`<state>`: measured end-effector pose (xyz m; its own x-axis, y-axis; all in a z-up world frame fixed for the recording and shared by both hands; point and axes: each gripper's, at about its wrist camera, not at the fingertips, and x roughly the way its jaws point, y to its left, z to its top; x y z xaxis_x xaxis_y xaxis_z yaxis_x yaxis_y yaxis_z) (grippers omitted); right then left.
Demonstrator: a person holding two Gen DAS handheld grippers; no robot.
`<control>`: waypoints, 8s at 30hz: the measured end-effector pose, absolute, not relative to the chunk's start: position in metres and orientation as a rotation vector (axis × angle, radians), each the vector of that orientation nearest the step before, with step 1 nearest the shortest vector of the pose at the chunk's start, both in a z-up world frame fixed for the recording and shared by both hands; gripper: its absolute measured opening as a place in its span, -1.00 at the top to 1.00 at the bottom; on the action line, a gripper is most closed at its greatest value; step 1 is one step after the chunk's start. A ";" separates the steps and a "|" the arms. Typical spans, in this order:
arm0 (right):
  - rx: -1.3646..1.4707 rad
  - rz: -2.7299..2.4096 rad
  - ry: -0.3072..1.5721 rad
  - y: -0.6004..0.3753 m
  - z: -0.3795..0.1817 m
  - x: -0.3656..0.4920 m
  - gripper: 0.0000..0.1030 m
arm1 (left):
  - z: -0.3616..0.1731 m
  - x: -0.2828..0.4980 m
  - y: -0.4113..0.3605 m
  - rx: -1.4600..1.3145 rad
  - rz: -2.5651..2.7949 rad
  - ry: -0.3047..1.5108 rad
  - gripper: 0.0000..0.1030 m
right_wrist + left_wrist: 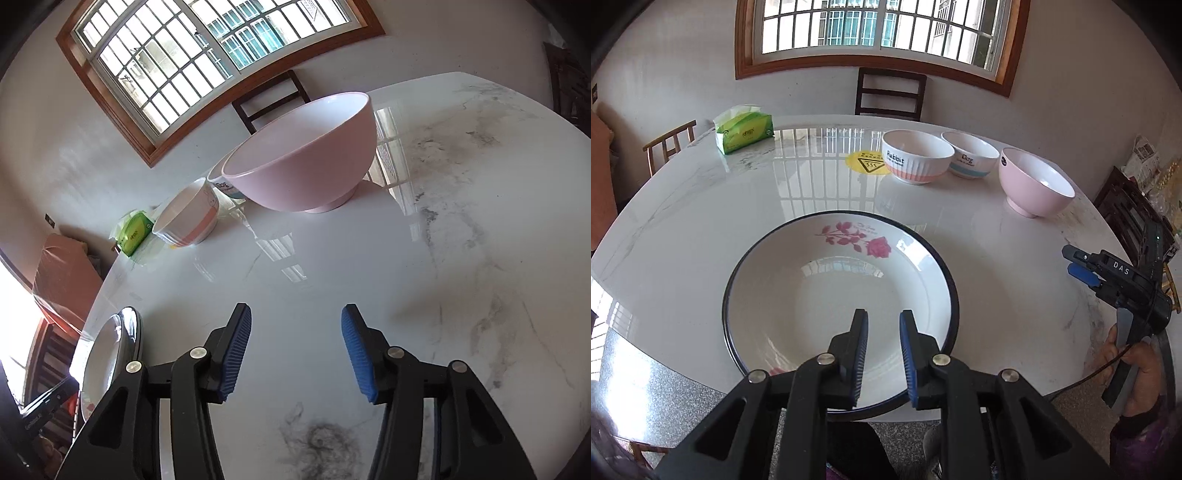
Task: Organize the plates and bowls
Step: 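Move both grippers away from the plates toward the pink bowl, then close both grippers on the rim of the pink bowl, then lift the pink bowl with both grippers and carry it beside the plate stack, then lower the pink bowl onto the table and open both grippers, then move both grippers toward the pink-striped white bowl, then close both grippers on the rim of the pink-striped white bowl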
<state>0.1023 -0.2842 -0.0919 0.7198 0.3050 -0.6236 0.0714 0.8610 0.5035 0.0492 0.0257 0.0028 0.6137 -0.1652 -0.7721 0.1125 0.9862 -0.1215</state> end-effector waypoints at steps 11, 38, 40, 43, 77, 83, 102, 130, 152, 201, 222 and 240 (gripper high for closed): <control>0.711 0.223 0.759 -0.307 -0.107 0.100 0.01 | 0.023 0.095 -0.047 -0.098 -0.345 0.958 0.22; 0.478 0.082 0.818 -0.376 -0.013 0.219 -0.07 | 0.013 0.303 -0.135 -0.323 -0.456 1.135 0.22; 0.459 0.061 0.831 -0.377 -0.015 0.232 -0.08 | 0.007 0.313 -0.140 -0.336 -0.471 1.155 0.22; 0.446 0.049 0.862 -0.374 -0.022 0.248 -0.08 | 0.002 0.319 -0.144 -0.327 -0.456 1.157 0.22; 0.359 0.320 1.223 -0.266 -0.038 0.129 0.73 | 0.017 0.131 -0.064 -0.200 -0.315 1.215 0.72; 0.347 0.324 1.267 -0.251 -0.048 0.108 0.73 | 0.009 0.112 -0.059 -0.171 -0.308 1.233 0.72; 0.359 0.335 1.314 -0.234 -0.066 0.107 0.69 | -0.005 0.113 -0.047 -0.162 -0.273 1.241 0.72; 0.316 0.333 0.979 -0.264 -0.036 0.087 -0.03 | 0.022 0.072 -0.061 0.175 -0.168 0.803 0.62; 0.386 0.413 0.933 -0.237 -0.008 0.101 -0.04 | 0.041 0.085 -0.047 0.169 -0.164 0.742 0.62; 0.499 0.212 1.135 -0.165 -0.025 0.293 0.02 | 0.001 0.343 0.031 -0.114 -0.207 0.955 0.62; 0.541 0.199 1.211 -0.165 -0.055 0.323 0.39 | -0.018 0.370 0.034 -0.159 -0.153 1.008 0.62; 0.521 0.216 1.230 -0.164 -0.060 0.331 0.56 | -0.022 0.383 0.054 -0.313 -0.165 1.096 0.62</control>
<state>0.3309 -0.1642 -0.0602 0.3317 0.4308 -0.8393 0.1184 0.8636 0.4900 0.3830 0.0538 -0.0219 0.4504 -0.2844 -0.8463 -0.0225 0.9440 -0.3293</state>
